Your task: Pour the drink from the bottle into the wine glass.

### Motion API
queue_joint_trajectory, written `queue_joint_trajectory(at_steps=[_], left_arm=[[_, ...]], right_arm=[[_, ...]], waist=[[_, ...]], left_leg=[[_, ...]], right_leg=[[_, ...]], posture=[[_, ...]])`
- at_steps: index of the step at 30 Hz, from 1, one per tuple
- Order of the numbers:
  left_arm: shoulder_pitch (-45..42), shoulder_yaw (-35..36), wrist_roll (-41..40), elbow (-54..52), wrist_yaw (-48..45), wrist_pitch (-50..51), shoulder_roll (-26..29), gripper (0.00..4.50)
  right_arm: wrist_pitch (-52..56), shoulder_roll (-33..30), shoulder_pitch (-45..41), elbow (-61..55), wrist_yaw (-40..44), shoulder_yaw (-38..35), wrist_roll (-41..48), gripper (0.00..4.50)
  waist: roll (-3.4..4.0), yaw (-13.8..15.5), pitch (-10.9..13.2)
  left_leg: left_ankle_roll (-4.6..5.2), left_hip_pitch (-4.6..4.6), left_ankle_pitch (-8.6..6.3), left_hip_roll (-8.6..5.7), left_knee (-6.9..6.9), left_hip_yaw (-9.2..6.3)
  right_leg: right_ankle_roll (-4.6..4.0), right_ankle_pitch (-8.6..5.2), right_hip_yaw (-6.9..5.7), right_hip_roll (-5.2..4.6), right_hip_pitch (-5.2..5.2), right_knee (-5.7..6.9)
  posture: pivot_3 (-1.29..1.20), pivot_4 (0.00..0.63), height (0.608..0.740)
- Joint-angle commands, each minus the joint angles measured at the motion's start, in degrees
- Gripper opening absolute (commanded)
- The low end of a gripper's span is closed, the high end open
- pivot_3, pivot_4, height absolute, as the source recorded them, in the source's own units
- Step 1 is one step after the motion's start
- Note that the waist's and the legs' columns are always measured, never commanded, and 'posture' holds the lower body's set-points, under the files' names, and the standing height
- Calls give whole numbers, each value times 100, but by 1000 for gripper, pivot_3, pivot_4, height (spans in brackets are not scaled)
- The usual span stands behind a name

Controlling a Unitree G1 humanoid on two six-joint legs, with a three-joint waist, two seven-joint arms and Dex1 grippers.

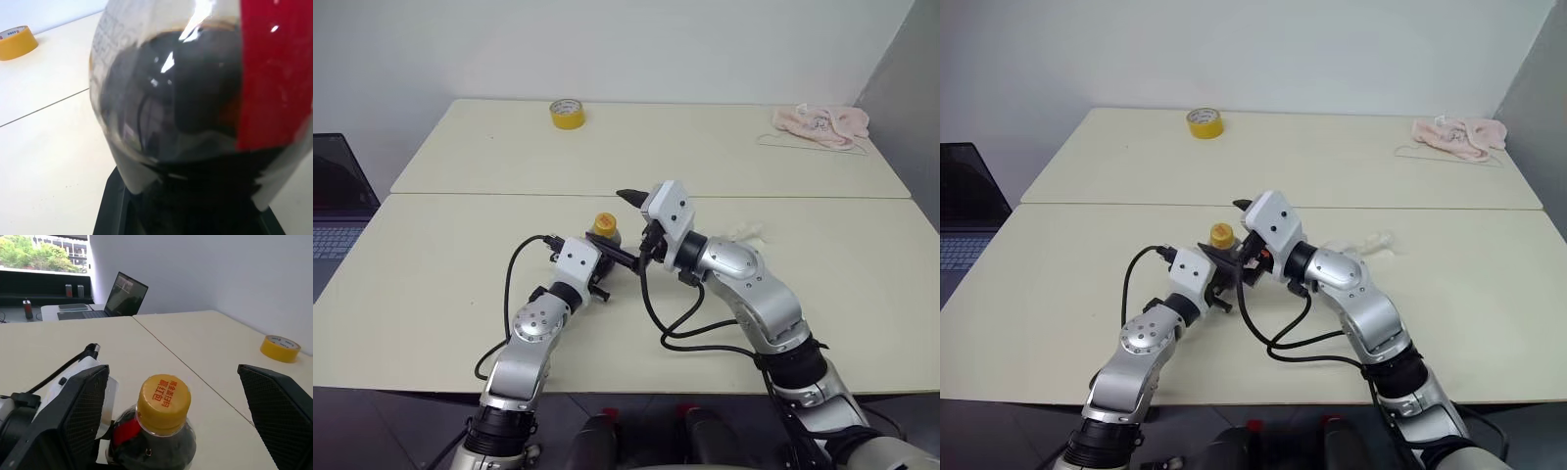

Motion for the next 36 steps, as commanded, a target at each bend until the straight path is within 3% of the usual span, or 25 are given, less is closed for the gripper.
queue_joint_trajectory(at_steps=[1,23,36], left_arm=[[0,-18,25,-88,-28,-114,-16,845],[8,61,27,-15,4,-168,12,844],[-6,116,-34,-21,16,-168,-19,823]], right_arm=[[-179,83,-173,39,-56,-27,-147,4500],[318,-46,195,-351,94,-496,327,4500],[349,-522,289,-522,145,-569,225,4500]], waist=[[0,0,0],[0,-1,0],[0,0,0]], left_leg=[[-2,0,1,0,0,0],[4,0,-2,0,-1,-1],[4,0,-2,0,0,1]], right_leg=[[0,0,0,0,-1,0],[0,0,0,0,0,2],[0,0,0,0,1,1]], posture=[[0,150,740],[0,150,740],[0,150,740]])
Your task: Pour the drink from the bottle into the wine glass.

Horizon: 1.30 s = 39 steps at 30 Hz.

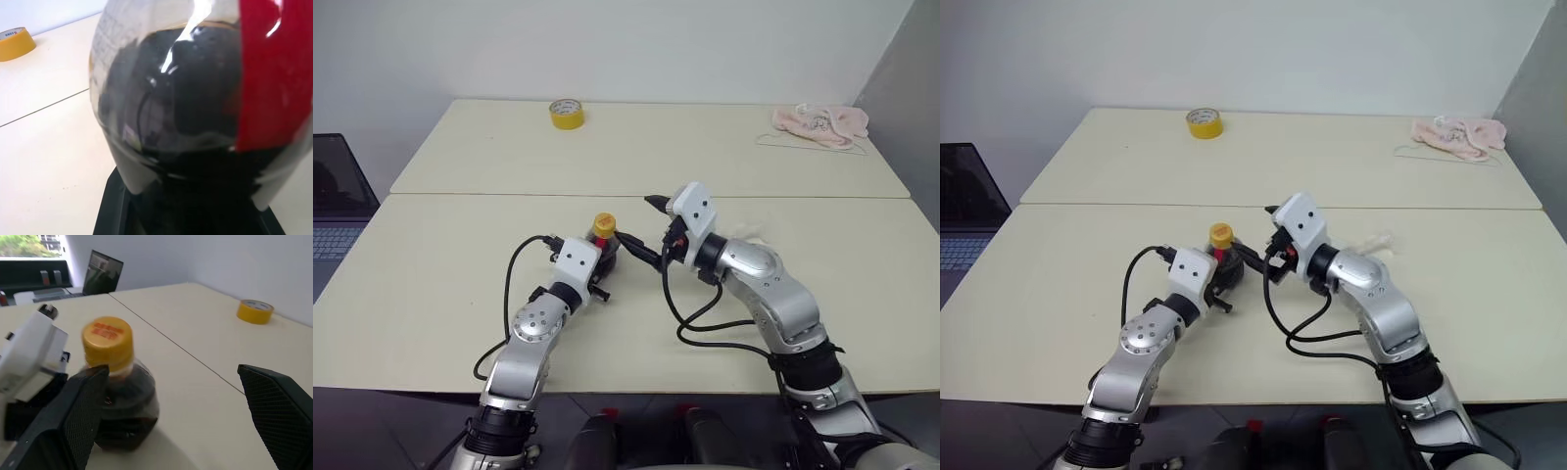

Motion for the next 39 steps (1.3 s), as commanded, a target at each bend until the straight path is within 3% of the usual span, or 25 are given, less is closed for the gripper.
queue_joint_trajectory(at_steps=[1,5,17,25,39], left_arm=[[-8,75,-7,-85,19,-77,-24,822],[-32,70,-5,-72,22,-70,-33,821],[-32,40,2,-77,12,-64,-58,819],[0,26,6,-109,4,-67,-57,819],[9,25,0,-101,-24,-73,-42,819]], right_arm=[[-73,-36,-20,-432,182,-70,167,4500],[205,52,-114,-860,513,26,681,4500],[-193,371,-586,-59,207,447,-15,4500],[-239,617,-620,234,-90,292,-177,4500],[-181,496,-468,208,-187,156,-239,4500]], waist=[[0,-1,0],[0,-1,0],[0,-1,-1],[0,-1,-1],[0,-2,-1]], left_leg=[[0,0,0,0,0,0],[3,-1,-2,0,-1,-1],[-1,1,1,0,1,-2],[-8,1,4,0,0,-1],[-3,1,2,0,0,-1]], right_leg=[[0,0,0,0,0,0],[0,0,-1,0,0,0],[0,0,-2,0,0,1],[0,0,0,0,0,0],[0,0,-1,0,0,0]], posture=[[0,150,740],[0,150,740],[0,150,740],[0,150,740],[0,150,740]])
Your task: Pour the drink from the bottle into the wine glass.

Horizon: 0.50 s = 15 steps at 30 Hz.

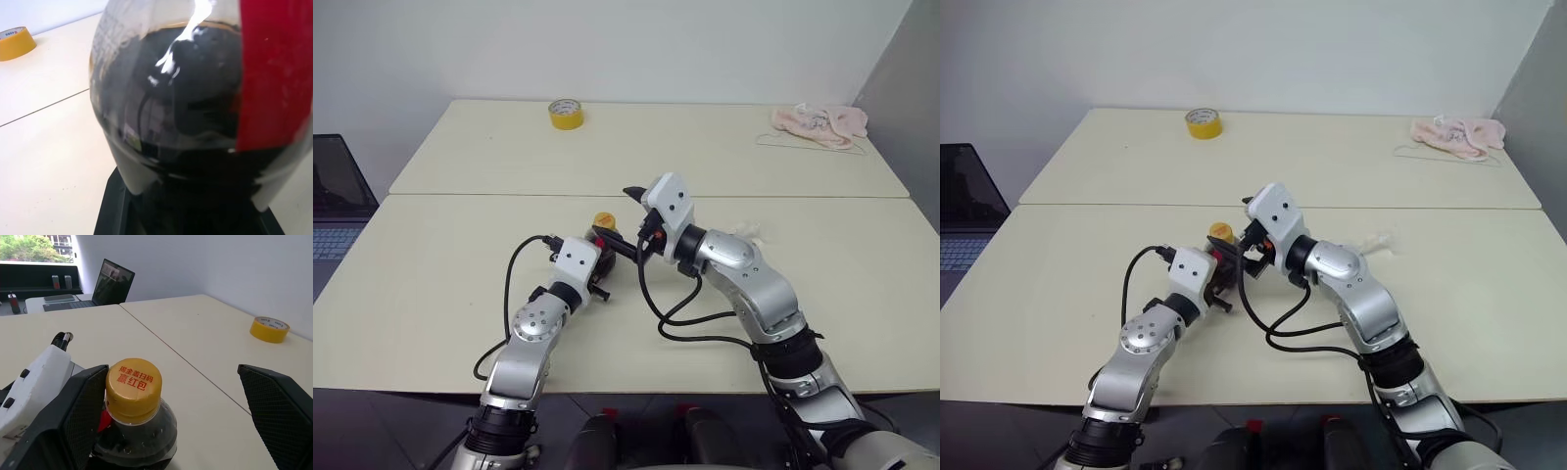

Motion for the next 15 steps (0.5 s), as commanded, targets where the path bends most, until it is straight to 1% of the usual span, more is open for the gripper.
queue_joint_trajectory(at_steps=[1,5,15], left_arm=[[20,12,3,-123,-22,-73,-9,819],[29,18,2,-127,-27,-76,-1,819],[23,20,1,-104,-52,-86,23,817]], right_arm=[[-111,-64,-4,-154,-85,-142,-98,4500],[-101,-160,55,-184,-100,-198,-127,4500],[97,-441,399,-555,-60,-448,113,4500]], waist=[[0,0,0],[0,0,0],[0,3,-1]], left_leg=[[0,0,0,0,0,0],[0,0,0,0,0,0],[3,0,-2,0,0,0]], right_leg=[[0,0,0,0,0,0],[0,0,0,0,0,0],[0,0,0,0,1,0]], posture=[[0,150,740],[0,150,740],[0,150,740]])
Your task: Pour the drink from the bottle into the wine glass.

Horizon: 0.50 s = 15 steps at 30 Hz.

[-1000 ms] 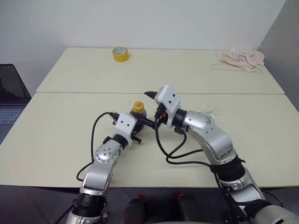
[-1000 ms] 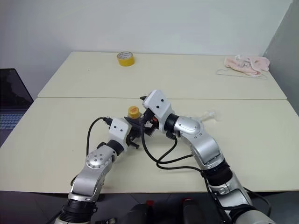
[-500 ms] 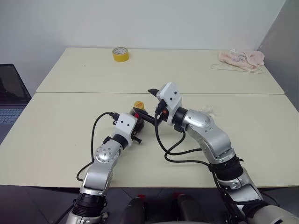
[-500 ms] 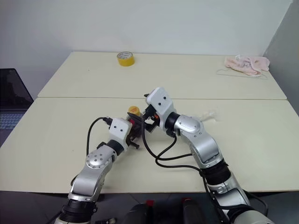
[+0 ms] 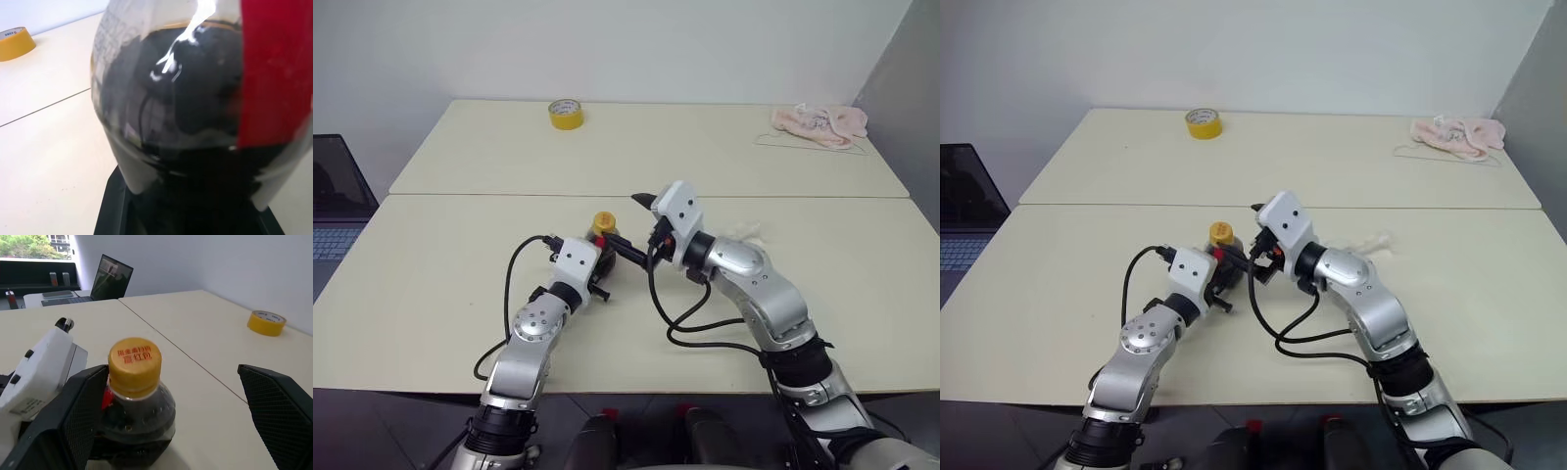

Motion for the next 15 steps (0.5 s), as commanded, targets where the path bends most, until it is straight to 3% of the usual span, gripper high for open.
queue_joint_trajectory(at_steps=[1,7,12,15], left_arm=[[22,22,3,-107,-48,-91,23,810],[56,26,4,-145,-47,-81,35,794],[48,35,-6,-140,-68,-82,48,793],[24,50,-6,-121,-77,-86,56,793]], right_arm=[[87,-141,99,-268,-84,-393,60,4500],[191,-333,231,-363,-31,-620,114,4500],[561,-578,357,-887,633,-479,712,4500],[939,-474,236,-1053,583,-447,947,4500]], waist=[[0,1,0],[0,-5,0],[0,-1,0],[0,-10,0]], left_leg=[[1,0,0,0,0,-1],[1,1,-1,0,-3,1],[3,-1,-2,0,-1,3],[5,1,-3,1,-1,0]], right_leg=[[0,0,-1,0,0,0],[0,0,0,0,0,1],[0,0,3,0,2,-4],[0,0,0,0,2,0]], posture=[[0,150,740],[0,150,740],[0,150,740],[0,150,740]])
